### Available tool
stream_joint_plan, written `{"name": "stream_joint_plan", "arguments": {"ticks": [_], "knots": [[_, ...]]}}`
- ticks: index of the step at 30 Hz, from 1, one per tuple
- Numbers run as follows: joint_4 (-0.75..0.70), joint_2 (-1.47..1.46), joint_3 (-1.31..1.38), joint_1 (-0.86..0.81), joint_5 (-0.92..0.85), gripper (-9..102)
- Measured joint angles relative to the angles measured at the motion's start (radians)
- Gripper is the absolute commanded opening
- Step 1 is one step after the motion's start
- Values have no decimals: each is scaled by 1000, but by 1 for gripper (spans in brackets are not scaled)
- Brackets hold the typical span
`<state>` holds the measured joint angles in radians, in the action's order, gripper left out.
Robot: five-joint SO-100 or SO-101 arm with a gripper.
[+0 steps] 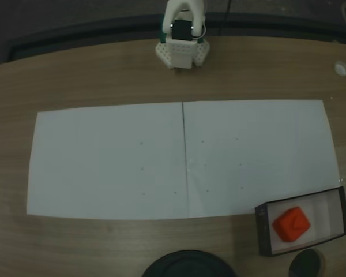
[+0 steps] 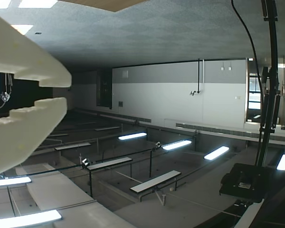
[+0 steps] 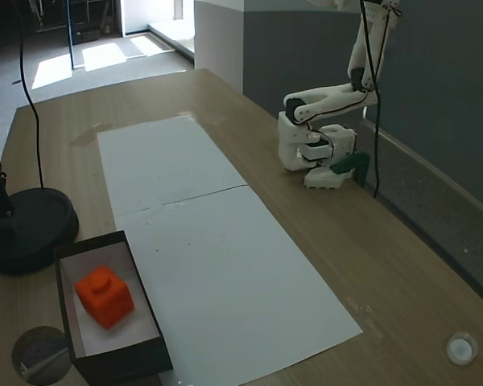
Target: Grab a orange square and put it in the box.
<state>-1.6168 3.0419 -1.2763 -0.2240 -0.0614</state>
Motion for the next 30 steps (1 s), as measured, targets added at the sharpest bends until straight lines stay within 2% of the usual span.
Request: {"name": "stream_joint_plan", "arguments": {"ticks": [11, 16, 21, 30], "knots": [[256, 410, -589, 0, 0, 0], [298, 416, -778, 0, 0, 0], [436, 416, -946, 0, 0, 0], [733, 416, -1621, 0, 0, 0]]}}
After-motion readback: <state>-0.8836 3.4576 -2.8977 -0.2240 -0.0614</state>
